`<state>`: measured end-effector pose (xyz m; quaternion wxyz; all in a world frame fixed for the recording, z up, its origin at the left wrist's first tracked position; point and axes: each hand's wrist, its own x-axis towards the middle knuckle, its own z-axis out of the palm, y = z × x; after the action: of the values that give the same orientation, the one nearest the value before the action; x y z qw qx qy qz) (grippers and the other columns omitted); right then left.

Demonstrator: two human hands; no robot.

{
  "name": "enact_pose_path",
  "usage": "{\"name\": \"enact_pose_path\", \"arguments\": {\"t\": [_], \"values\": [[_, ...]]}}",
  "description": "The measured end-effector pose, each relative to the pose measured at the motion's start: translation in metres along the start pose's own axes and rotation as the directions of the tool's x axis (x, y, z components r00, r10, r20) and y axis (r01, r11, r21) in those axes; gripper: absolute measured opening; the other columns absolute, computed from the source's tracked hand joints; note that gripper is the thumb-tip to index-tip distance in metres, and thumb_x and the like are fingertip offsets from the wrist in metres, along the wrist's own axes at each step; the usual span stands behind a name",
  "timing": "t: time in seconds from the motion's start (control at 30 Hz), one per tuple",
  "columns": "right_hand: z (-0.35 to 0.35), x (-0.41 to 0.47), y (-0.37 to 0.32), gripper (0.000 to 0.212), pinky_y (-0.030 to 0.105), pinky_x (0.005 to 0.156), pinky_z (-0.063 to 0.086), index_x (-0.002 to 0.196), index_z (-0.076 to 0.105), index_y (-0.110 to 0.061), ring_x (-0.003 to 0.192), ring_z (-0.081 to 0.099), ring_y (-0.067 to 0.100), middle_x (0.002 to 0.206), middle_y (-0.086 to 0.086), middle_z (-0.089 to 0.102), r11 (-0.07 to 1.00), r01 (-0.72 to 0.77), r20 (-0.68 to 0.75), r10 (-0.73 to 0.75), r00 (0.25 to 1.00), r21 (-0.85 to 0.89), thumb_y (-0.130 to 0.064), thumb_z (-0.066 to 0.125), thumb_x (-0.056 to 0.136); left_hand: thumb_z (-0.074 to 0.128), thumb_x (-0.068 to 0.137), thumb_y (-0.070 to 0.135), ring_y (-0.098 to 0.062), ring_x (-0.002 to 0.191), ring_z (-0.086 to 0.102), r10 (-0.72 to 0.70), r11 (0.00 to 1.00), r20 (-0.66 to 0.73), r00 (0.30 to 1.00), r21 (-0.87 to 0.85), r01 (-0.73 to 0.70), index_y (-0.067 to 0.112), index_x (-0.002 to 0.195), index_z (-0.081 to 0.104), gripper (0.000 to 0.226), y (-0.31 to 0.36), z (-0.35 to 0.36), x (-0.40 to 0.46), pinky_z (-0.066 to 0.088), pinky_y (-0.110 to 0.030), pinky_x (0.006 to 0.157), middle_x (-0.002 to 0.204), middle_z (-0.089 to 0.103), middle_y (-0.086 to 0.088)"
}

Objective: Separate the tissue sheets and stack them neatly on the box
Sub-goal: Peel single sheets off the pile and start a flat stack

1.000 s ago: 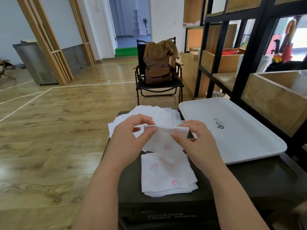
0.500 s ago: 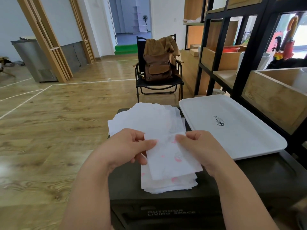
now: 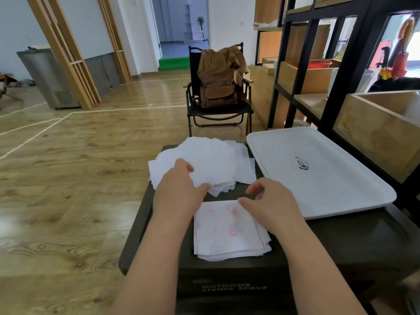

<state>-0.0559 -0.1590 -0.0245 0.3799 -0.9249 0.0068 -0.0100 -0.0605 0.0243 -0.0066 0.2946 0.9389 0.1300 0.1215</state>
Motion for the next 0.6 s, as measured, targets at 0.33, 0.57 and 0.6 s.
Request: {"name": "enact_pose_path", "arguments": {"t": [0.33, 0.57, 0.6], "values": [[0.0, 0.0, 0.001, 0.012, 0.014, 0.056, 0.033, 0.089, 0.056, -0.033, 0.071, 0.054, 0.001, 0.077, -0.012, 0.055, 0.989, 0.049, -0.039, -0.044, 0.998, 0.141, -0.034, 0.067, 0.087, 0.06, 0.089, 0.008, -0.016, 0.13, 0.048, 0.33, 0.942, -0.038, 0.943, 0.082, -0.326, 0.02, 0.137, 0.056, 0.049, -0.01, 0.033, 0.017, 0.03, -0.027, 0.108, 0.14, 0.056, 0.004], [0.002, 0.002, 0.0, 0.009, 0.013, 0.058, 0.034, 0.094, 0.06, -0.032, 0.075, 0.055, -0.001, 0.081, -0.014, 0.058, 0.98, 0.067, -0.018, -0.065, 0.998, 0.189, -0.033, 0.067, 0.088, 0.052, 0.099, 0.019, -0.017, 0.1, 0.061, 0.292, 0.955, -0.14, 0.946, 0.1, -0.28, 0.016, 0.107, 0.072, 0.021, -0.009, 0.032, 0.018, 0.043, -0.028, 0.089, 0.107, 0.071, 0.003], [0.002, 0.002, 0.0, 0.009, 0.013, 0.058, 0.034, 0.093, 0.06, -0.032, 0.075, 0.055, -0.001, 0.081, -0.014, 0.059, 0.978, 0.07, -0.018, -0.068, 0.998, 0.195, -0.033, 0.066, 0.088, 0.053, 0.098, 0.019, -0.016, 0.095, 0.061, 0.298, 0.953, -0.159, 0.941, 0.106, -0.283, 0.016, 0.103, 0.072, 0.021, -0.009, 0.032, 0.018, 0.045, -0.028, 0.086, 0.101, 0.072, 0.003]]}}
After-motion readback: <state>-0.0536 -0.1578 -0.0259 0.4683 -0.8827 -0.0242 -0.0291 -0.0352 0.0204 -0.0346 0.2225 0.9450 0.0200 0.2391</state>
